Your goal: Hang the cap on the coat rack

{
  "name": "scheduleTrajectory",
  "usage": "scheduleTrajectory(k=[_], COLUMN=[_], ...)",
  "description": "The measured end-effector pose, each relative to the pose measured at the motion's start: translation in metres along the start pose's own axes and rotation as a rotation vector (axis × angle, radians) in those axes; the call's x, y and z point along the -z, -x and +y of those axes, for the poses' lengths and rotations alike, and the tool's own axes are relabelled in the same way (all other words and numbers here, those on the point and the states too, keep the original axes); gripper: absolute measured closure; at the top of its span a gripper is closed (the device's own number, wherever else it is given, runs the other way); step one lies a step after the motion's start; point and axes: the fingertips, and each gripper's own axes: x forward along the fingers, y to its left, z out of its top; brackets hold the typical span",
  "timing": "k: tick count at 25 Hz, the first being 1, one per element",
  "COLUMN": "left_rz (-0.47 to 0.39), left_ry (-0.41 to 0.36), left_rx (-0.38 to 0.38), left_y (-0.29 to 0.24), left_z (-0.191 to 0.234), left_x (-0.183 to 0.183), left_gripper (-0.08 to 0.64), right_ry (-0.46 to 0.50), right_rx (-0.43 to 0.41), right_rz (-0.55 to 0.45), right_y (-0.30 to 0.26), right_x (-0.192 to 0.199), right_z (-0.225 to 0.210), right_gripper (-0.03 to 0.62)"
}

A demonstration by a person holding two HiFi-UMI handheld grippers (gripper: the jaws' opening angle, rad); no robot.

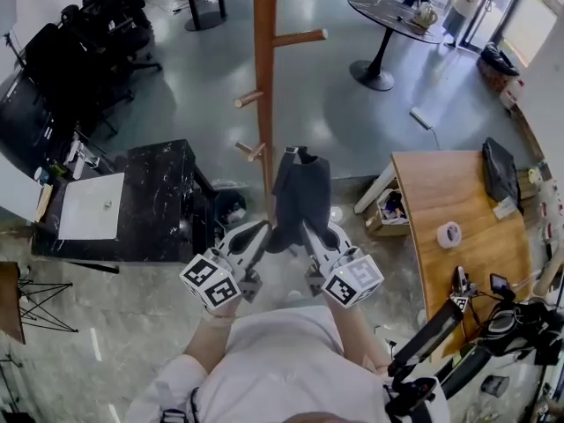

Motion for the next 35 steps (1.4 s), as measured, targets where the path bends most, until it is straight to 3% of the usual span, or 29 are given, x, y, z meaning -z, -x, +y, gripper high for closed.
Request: scheduleTrajectory(k=[11, 21, 35], left_rz=[-0.014, -0.018, -0.082], left_ry=[-0.026, -0.067, -0.216], left_rx=[-0.057, -0.069, 0.102], left_y=[-0.081, -0.076, -0.100], left_z=[-0.011, -0.036, -0.098], left_x=[-0.019, -0.036, -0.114], left_gripper=[0.551, 0.551, 0.551], right_ry=[0.013, 0.035, 0.185], right_rx=[-0.051, -0.078, -0.042], right_rz=[-0.025, -0.077, -0.236], right_y=[-0.004, -0.001, 0.016], right_x=[-0.063, -0.092, -0.171], right_z=[-0.065, -0.048, 0.000], right_gripper=[0.561, 0.561, 0.561])
